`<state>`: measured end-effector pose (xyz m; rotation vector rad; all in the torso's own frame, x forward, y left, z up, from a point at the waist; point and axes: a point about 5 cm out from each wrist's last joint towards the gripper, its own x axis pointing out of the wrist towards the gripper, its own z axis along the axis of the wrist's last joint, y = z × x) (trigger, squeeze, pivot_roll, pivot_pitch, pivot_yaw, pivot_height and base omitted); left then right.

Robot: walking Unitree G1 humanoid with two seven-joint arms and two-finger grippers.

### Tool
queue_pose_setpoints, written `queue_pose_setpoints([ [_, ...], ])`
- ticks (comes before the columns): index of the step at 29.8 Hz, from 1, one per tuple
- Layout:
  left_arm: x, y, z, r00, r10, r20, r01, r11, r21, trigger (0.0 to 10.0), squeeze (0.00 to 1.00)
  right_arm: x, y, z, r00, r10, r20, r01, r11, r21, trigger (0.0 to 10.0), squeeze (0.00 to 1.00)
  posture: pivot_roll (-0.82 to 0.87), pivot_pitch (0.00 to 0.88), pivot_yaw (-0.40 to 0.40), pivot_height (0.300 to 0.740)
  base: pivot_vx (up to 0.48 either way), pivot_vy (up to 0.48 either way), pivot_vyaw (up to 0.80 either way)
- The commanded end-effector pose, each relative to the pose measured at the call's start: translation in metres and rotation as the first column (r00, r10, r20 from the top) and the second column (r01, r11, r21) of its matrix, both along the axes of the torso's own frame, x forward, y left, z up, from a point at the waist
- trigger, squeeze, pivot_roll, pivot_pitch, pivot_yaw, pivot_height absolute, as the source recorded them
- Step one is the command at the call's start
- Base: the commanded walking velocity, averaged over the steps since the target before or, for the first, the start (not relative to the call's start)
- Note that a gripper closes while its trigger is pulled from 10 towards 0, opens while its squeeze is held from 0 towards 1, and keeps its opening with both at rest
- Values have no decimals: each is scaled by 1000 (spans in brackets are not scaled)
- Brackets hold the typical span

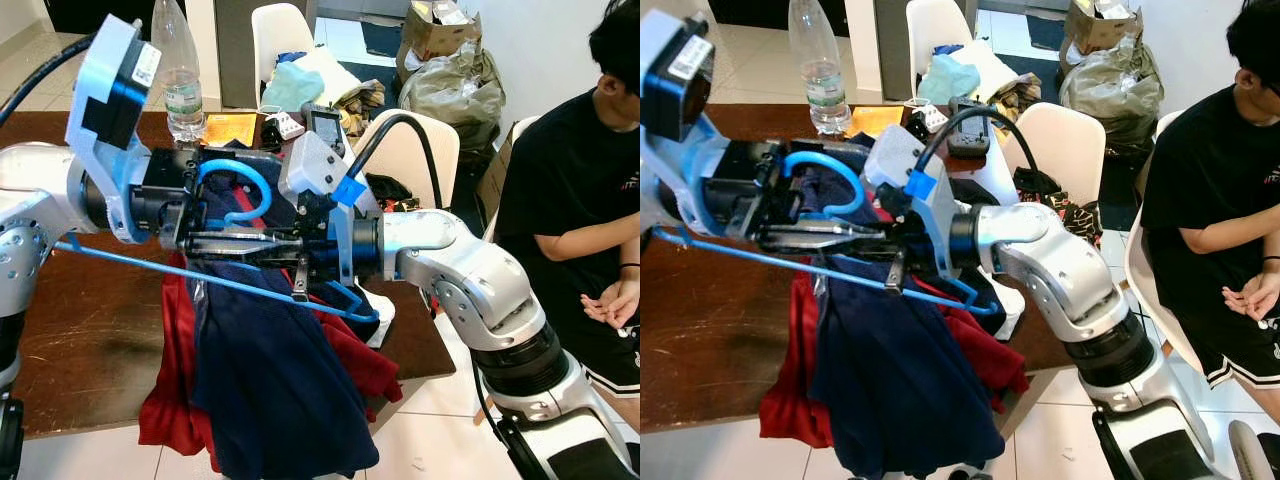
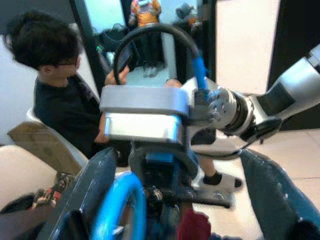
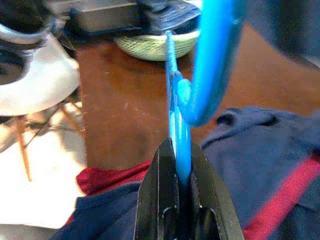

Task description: Hang hanger

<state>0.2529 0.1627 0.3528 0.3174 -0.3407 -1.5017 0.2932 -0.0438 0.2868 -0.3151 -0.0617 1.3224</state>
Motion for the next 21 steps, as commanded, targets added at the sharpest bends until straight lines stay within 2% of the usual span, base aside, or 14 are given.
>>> queue_pose_setpoints([
  [1,-6,3,4,1000,-1,21,1,1000,7,10000,1000,6,-7,-7,998,-52,-20,52,999,-5,0,0,160,112,-64,740,0,0,0],
  [4,-11,31,18,990,125,60,-123,991,-43,10000,1000,31,-34,-10,967,-254,-32,255,967,26,0,0,171,115,-69,740,0,0,0],
  [5,-11,31,18,990,125,60,-123,991,-43,10000,1000,31,-34,-10,967,-254,-32,255,967,26,0,0,171,115,-69,740,0,0,0],
  [6,-10,50,19,970,234,69,-230,971,-61,10000,1000,44,-52,-7,930,-366,-34,367,928,61,0,0,180,117,-70,740,0,0,0],
  [9,-9,65,18,944,324,67,-319,945,-71,10000,1000,52,-65,-4,899,-437,-40,439,894,90,0,0,182,119,-70,740,0,0,0],
  [11,-10,94,4,887,460,29,-458,887,-62,10000,1000,58,-86,2,863,-504,-35,504,854,127,0,0,184,120,-73,740,0,0,0],
  [12,-10,94,4,887,460,29,-458,887,-62,10000,1000,58,-86,2,863,-504,-35,504,854,127,0,0,184,120,-73,740,0,0,0],
  [14,-11,121,-5,792,610,14,-607,791,-75,10000,1000,58,-107,11,850,-527,-20,522,836,167,0,0,189,121,-75,740,0,0,0],
  [15,-11,121,-5,792,610,14,-607,791,-75,10000,1000,58,-107,11,850,-527,-20,522,836,167,0,0,189,121,-75,740,0,0,0],
  [16,-10,130,-5,743,669,13,-665,741,-93,10000,1000,59,-115,15,840,-541,-20,535,823,191,0,0,192,122,-77,740,0,0,0],
  [18,-10,130,-5,743,669,13,-665,741,-93,10000,1000,59,-115,15,840,-541,-20,535,823,191,0,0,192,122,-77,740,0,0,0],
  [19,-10,136,-3,696,718,4,-711,691,-129,10000,439,59,-122,21,834,-552,-30,541,805,244,0,0,196,123,-77,740,0,0,0],
  [20,-7,140,-1,638,770,-8,-759,628,-172,10000,0,59,-127,29,831,-555,-51,538,776,328,0,0,200,128,-76,740,0,0,0],
  [21,-3,143,0,572,819,-55,-806,548,-224,10000,0,60,-129,34,831,-548,-93,532,737,417,0,0,202,134,-74,740,0,0,0],
])
